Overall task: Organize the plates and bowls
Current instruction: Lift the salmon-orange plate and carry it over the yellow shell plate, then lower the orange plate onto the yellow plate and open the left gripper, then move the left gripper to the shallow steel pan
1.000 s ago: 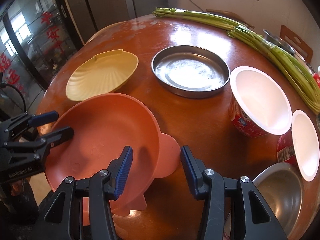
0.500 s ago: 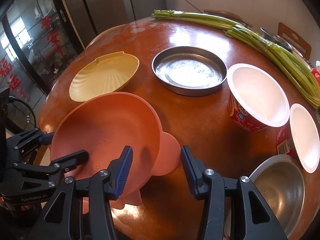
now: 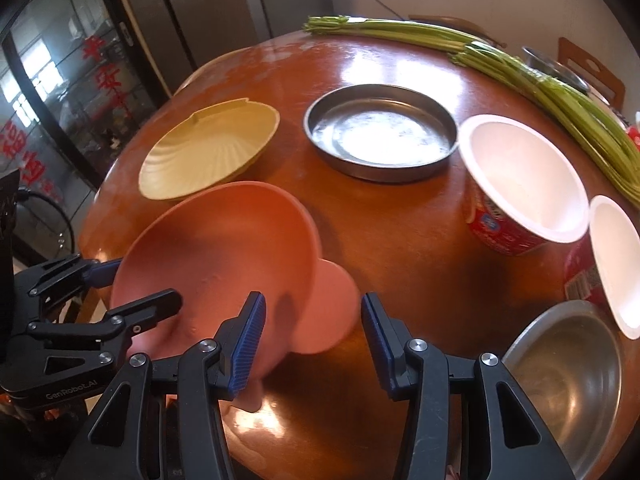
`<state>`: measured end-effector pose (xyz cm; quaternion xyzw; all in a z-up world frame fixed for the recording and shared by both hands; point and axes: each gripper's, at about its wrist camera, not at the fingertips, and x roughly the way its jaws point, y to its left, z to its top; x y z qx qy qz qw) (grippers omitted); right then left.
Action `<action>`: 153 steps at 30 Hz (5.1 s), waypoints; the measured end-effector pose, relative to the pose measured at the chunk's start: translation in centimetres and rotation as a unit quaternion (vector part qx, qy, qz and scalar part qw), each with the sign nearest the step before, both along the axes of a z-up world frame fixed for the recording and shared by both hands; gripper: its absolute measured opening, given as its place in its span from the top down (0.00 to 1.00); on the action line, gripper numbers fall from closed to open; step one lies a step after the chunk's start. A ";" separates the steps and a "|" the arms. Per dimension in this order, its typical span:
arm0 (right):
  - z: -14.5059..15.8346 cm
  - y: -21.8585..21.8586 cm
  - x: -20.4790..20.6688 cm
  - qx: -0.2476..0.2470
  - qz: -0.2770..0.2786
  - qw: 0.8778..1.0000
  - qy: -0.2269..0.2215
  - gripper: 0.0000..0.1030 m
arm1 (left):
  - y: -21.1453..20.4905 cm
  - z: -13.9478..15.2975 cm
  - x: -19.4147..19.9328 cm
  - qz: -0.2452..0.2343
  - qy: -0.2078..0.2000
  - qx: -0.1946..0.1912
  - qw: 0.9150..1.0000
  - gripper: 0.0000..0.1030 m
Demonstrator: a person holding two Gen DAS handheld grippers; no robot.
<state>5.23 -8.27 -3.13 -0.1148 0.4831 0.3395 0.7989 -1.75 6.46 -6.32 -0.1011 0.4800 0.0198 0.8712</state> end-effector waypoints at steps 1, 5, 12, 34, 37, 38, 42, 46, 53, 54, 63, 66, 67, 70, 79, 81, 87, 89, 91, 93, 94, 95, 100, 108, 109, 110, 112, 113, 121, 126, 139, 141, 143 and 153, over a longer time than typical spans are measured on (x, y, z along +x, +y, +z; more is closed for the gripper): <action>0.0 0.1 -0.1 -0.006 0.001 1.000 -0.005 0.50 | 0.0 0.0 0.0 -0.001 0.000 -0.001 1.000 0.50; 0.2 0.0 -0.1 -0.005 -0.003 1.000 -0.011 0.50 | 0.1 0.0 0.2 -0.002 -0.002 -0.009 1.000 0.51; 1.2 -0.6 -0.3 0.005 -0.014 1.000 -0.018 0.50 | -0.1 0.9 0.0 -0.010 -0.013 -0.015 1.000 0.51; 7.2 5.9 2.0 0.057 0.003 0.997 -0.046 0.48 | 7.4 6.0 3.1 0.035 -0.066 0.015 0.997 0.51; 7.8 7.4 2.5 0.063 0.007 0.997 -0.048 0.48 | 8.9 6.8 3.6 0.046 -0.074 0.024 0.996 0.51; 7.8 7.9 2.6 0.065 0.008 0.997 -0.047 0.48 | 9.4 7.0 3.7 0.050 -0.075 0.026 0.996 0.51; 7.4 9.2 3.2 0.068 0.009 0.997 -0.039 0.48 | 10.9 6.8 4.6 0.058 -0.071 0.026 0.995 0.51; 6.2 10.0 3.6 0.066 0.006 0.998 -0.021 0.48 | 12.2 5.9 5.8 0.060 -0.058 0.020 0.996 0.51; 3.6 10.9 4.5 0.045 -0.009 0.999 0.006 0.48 | 12.7 3.7 7.5 0.055 -0.040 0.018 0.997 0.51; 3.5 10.9 4.6 0.044 -0.009 0.999 0.008 0.48 | 12.8 3.5 7.7 0.055 -0.039 0.019 0.998 0.51; 2.2 10.9 5.4 0.034 -0.016 0.999 0.019 0.48 | 12.5 1.7 9.4 0.054 -0.028 0.024 0.998 0.51; 1.8 10.9 5.5 0.033 -0.015 0.999 0.023 0.48 | 12.5 1.3 9.6 0.054 -0.026 0.026 0.998 0.51; 1.7 10.9 5.5 0.032 -0.015 0.999 0.025 0.48 | 12.5 1.2 9.7 0.054 -0.025 0.026 0.998 0.51; 1.4 10.9 5.5 0.030 -0.014 0.999 0.029 0.48 | 12.5 0.9 10.0 0.056 -0.024 0.028 0.998 0.51; 1.1 10.8 5.5 0.029 -0.016 0.999 0.035 0.48 | 12.5 0.2 10.6 0.052 -0.019 0.034 0.998 0.51; 1.1 10.8 5.4 0.027 -0.016 0.999 0.035 0.48 | 12.5 0.1 10.6 0.053 -0.018 0.034 0.998 0.51; 0.9 10.9 5.6 0.026 -0.019 0.999 0.035 0.48 | 12.4 -0.5 11.1 0.050 -0.011 0.030 0.998 0.51; 0.9 10.9 5.7 0.027 -0.019 0.999 0.036 0.48 | 12.3 -0.7 11.4 0.049 -0.008 0.031 0.998 0.51; 0.9 11.0 5.7 0.024 -0.018 0.999 0.034 0.48 | 12.3 -0.8 11.6 0.048 -0.009 0.031 0.998 0.51; 0.8 11.0 6.0 0.023 -0.020 0.999 0.034 0.48 | 12.3 -0.8 11.9 0.049 -0.009 0.028 0.998 0.51; 0.8 11.0 6.1 0.022 -0.021 0.999 0.034 0.48 | 12.3 -0.9 11.9 0.049 -0.010 0.029 0.998 0.51; 0.7 10.9 6.2 0.022 -0.022 0.999 0.034 0.48 | 12.3 -0.9 12.1 0.047 -0.010 0.030 0.998 0.51; 0.7 10.7 6.6 0.019 -0.029 0.999 0.033 0.48 | 12.1 -0.9 12.8 0.041 -0.012 0.029 0.999 0.51; 0.8 10.4 6.8 0.022 -0.037 0.998 0.034 0.48 | 11.8 -0.9 13.0 0.037 -0.014 0.024 0.999 0.51; 0.8 10.4 6.8 0.022 -0.036 0.998 0.035 0.48 | 11.9 -0.9 13.0 0.038 -0.014 0.021 0.999 0.51; 0.9 10.4 6.8 0.023 -0.037 0.998 0.036 0.48 | 11.9 -0.8 13.1 0.038 -0.013 0.020 0.999 0.51; 1.0 10.3 6.8 0.028 -0.038 0.998 0.039 0.48 | 12.0 -0.8 13.1 0.038 -0.013 0.016 0.999 0.50; 1.0 10.3 6.8 0.031 -0.038 0.998 0.038 0.48 | 12.1 -0.8 13.0 0.038 -0.012 0.017 0.999 0.50; 1.7 9.9 6.5 0.040 -0.042 0.998 0.030 0.48 | 12.0 -0.1 12.3 0.044 -0.021 0.031 0.998 0.50; 2.0 9.5 6.3 0.045 -0.047 0.998 0.024 0.48 | 12.3 0.2 11.8 0.052 -0.022 0.036 0.998 0.50; 3.9 8.5 5.1 0.069 -0.053 0.996 0.002 0.48 | 11.8 2.5 10.1 0.057 -0.048 0.042 0.996 0.50; 4.4 8.1 4.9 0.077 -0.056 0.995 -0.002 0.48 | 11.4 3.1 9.8 0.055 -0.055 0.044 0.996 0.50; 4.8 7.6 4.9 0.083 -0.061 0.995 -0.006 0.48 | 11.0 3.8 9.7 0.052 -0.061 0.047 0.996 0.49; 6.9 2.9 4.2 0.123 -0.106 0.986 -0.028 0.48 | 7.5 6.8 9.6 0.024 -0.090 0.058 0.994 0.49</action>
